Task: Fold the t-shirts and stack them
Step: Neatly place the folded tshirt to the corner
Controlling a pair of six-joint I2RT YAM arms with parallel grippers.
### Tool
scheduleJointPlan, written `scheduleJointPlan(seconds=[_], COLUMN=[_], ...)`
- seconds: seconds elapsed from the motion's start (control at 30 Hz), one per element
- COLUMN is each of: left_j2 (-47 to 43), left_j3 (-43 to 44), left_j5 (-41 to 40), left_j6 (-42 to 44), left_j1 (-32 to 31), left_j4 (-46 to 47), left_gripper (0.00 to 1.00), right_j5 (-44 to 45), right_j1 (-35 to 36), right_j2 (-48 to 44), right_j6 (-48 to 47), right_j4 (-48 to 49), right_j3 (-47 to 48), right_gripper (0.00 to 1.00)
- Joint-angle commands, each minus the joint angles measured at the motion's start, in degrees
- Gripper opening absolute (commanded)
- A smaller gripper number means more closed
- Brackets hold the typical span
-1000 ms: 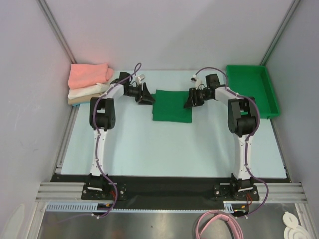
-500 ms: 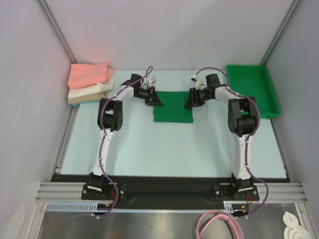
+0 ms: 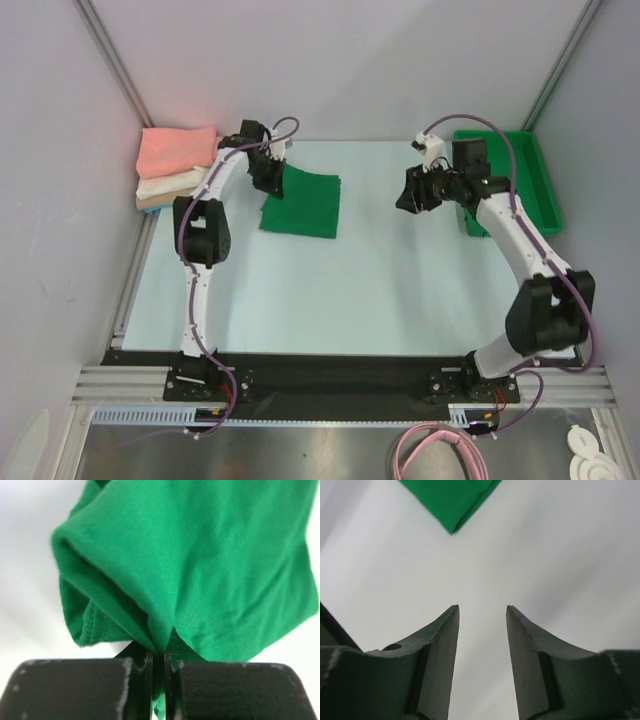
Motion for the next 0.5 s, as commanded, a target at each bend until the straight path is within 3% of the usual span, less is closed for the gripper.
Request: scheduleJointPlan(seconds=[0.0,0.2,0.47], left_j2=[-6.23,-9.04,-10.27], left_j3=[3.19,4.42,8.73], left_j5=[-18.28,-35.06,-48.7], left_j6=[8.07,14.75,20.99], left_j1=[0.38,0.11,-0.15], left_j4=[-1.24,2.71,10.35], left_gripper=[0.0,0.0,0.0], right_j5=[-1.89,-3.65,-5.33], right_j1=[0.28,-3.14,-4.55], right_j2=[-5.66,-7.45,-7.53], right_j6=[0.87,0.52,0.17], right_j4=[0.74,2.51,3.03], right_j3=[-7.13,-9.88,-11.28], right_gripper=[0.48,0.49,0.48])
